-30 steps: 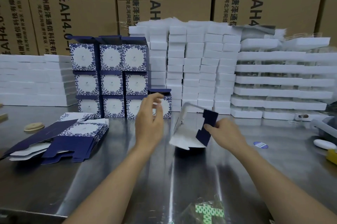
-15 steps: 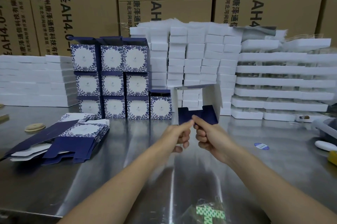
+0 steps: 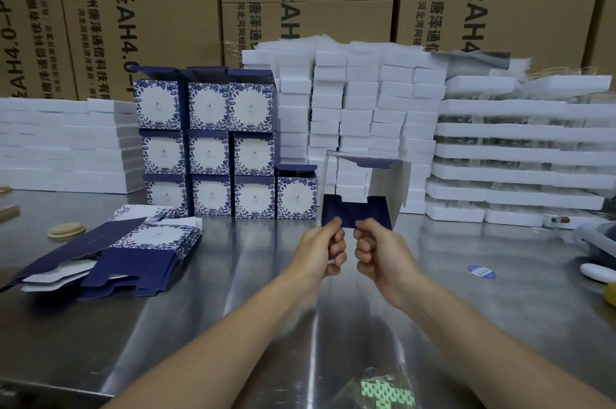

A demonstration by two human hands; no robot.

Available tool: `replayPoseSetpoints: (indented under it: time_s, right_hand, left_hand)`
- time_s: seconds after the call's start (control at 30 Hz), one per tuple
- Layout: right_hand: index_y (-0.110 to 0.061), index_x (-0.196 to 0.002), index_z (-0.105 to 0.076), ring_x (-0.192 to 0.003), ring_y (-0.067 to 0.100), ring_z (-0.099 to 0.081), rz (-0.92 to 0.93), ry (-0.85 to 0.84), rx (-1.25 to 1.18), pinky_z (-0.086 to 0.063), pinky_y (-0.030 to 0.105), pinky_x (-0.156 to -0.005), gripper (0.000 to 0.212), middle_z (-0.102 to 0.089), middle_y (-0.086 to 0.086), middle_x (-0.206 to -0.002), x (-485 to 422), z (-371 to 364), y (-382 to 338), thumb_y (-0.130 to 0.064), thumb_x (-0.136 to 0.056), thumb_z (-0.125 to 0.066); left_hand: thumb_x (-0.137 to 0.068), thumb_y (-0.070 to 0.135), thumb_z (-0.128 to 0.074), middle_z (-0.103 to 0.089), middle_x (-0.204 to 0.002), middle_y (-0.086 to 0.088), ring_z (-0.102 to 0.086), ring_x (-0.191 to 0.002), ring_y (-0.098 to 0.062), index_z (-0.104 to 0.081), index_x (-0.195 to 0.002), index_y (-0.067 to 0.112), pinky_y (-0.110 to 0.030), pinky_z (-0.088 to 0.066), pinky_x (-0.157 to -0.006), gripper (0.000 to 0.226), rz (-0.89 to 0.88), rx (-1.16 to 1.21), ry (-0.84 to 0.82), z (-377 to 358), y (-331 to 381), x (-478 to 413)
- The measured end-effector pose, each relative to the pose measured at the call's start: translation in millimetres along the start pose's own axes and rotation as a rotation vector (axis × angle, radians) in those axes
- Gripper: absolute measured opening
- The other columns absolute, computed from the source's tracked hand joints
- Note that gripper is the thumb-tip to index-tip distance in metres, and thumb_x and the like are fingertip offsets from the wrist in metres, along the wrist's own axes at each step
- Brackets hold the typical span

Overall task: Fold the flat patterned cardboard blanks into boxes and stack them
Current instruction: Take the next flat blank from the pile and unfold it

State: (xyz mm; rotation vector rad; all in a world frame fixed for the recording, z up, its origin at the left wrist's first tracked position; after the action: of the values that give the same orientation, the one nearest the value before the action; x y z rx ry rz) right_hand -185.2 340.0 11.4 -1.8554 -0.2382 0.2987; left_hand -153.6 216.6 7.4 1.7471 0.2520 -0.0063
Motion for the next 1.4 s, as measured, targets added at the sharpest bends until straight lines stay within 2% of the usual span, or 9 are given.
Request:
replayPoseSetpoints:
  time_s: [0.17,0.33,0.4,0.47,0.6,0.73,0.9,1.17,1.4]
  right_hand:
    - [-0.009,-0.069,-0.060,-0.044,0.012,-0.032,0.091,0.066,0.030,-0.033,0.020,-0.041,0.029,-0.043,-0.001,-0.054,4.3,-0.8,-9.7,-0.014,-0.097,-0.061]
    - [-0.017,-0.055,-0.065,-0.041,0.012,-0.041,0.094,-0.055,0.080,-0.039,0.019,-0.044,0.043,-0.046,0.002,-0.053,9.9,-16.9,-8.8,-0.018,-0.097,-0.062]
    - [-0.016,-0.060,-0.066,-0.046,0.013,-0.041,0.083,-0.059,0.100,-0.036,0.020,-0.044,0.038,-0.045,0.002,-0.055,9.3,-17.8,-9.3,-0.021,-0.098,-0.063]
    - [-0.013,-0.068,-0.065,-0.049,0.013,-0.038,0.062,-0.052,0.124,-0.032,0.021,-0.046,0.031,-0.044,0.002,-0.057,8.6,-16.3,-7.2,-0.024,-0.097,-0.065]
    - [-0.017,-0.065,-0.059,-0.049,0.013,-0.034,0.023,-0.050,0.094,-0.029,0.023,-0.047,0.034,-0.042,0.001,-0.057,9.3,-15.0,-2.0,-0.026,-0.097,-0.065]
    - [-0.016,-0.066,-0.057,-0.049,0.013,-0.030,0.013,-0.051,0.033,-0.026,0.024,-0.047,0.031,-0.040,0.000,-0.057,11.1,-15.7,-3.3,-0.021,-0.096,-0.056]
    - [-0.011,-0.071,-0.054,-0.048,0.014,-0.025,0.038,0.074,0.090,-0.025,0.025,-0.046,0.027,-0.035,0.000,-0.055,11.8,-5.4,-5.4,-0.016,-0.098,-0.053]
    - [-0.014,-0.073,-0.054,-0.048,0.014,-0.028,-0.003,0.076,0.106,-0.026,0.023,-0.045,0.027,-0.038,-0.001,-0.056,13.3,-6.6,-3.4,-0.020,-0.099,-0.051]
    - [-0.014,-0.073,-0.050,-0.045,0.012,-0.026,0.022,0.111,0.112,-0.024,0.022,-0.042,0.030,-0.035,-0.003,-0.054,11.9,-5.6,-1.6,-0.016,-0.102,-0.040]
  left_hand:
    - [-0.105,0.041,-0.056,-0.036,-0.058,0.004,-0.042,-0.051,-0.013,-0.050,-0.059,0.027,-0.023,-0.030,-0.048,0.048,0.058,-0.016,-0.009,-0.7,-7.7,-2.0]
    - [-0.093,0.047,-0.062,-0.042,-0.055,0.005,-0.043,-0.051,-0.012,-0.045,-0.057,0.027,-0.027,-0.033,-0.055,0.044,0.040,-0.003,-0.039,-5.6,-7.2,-1.5]
    - [-0.089,0.045,-0.062,-0.040,-0.055,0.005,-0.041,-0.050,-0.011,-0.047,-0.057,0.027,-0.026,-0.032,-0.054,0.039,0.025,0.024,-0.042,-5.7,-4.2,-0.9]
    - [-0.096,0.036,-0.059,-0.038,-0.055,0.005,-0.039,-0.049,-0.011,-0.049,-0.055,0.028,-0.025,-0.030,-0.052,0.042,0.018,0.053,-0.031,-4.5,-3.7,-1.6]
    - [-0.105,0.026,-0.050,-0.035,-0.055,0.005,-0.037,-0.047,-0.010,-0.045,-0.055,0.027,-0.023,-0.030,-0.050,0.051,0.017,0.055,-0.018,-3.9,-3.8,-1.5]
    - [-0.106,0.028,-0.049,-0.031,-0.057,0.006,-0.036,-0.050,-0.011,-0.042,-0.060,0.026,-0.024,-0.029,-0.052,0.047,0.016,0.052,-0.040,-4.3,0.1,-1.3]
    - [-0.106,0.037,-0.054,-0.027,-0.062,0.003,-0.036,-0.053,-0.014,-0.039,-0.067,0.025,-0.025,-0.029,-0.052,0.044,0.057,-0.025,-0.015,-1.3,-5.7,0.3]
    - [-0.105,0.020,-0.041,-0.027,-0.056,0.006,-0.033,-0.051,-0.013,-0.031,-0.066,0.026,-0.027,-0.025,-0.054,0.041,0.008,-0.031,0.037,-0.6,2.8,2.2]
    - [-0.105,0.028,-0.044,-0.028,-0.058,0.006,-0.032,-0.051,-0.014,-0.032,-0.066,0.026,-0.028,-0.023,-0.053,0.040,0.059,-0.080,0.092,3.3,-5.5,2.6]
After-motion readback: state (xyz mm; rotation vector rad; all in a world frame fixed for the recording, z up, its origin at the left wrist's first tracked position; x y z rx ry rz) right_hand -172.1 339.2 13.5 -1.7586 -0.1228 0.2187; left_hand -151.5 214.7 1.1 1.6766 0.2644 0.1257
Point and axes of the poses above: each hand's wrist, its own x-axis away from the middle knuckle, its own z-axis out of the back of the hand, y = z × x, the point moved 8 cm from there along -x, towards the middle knuckle
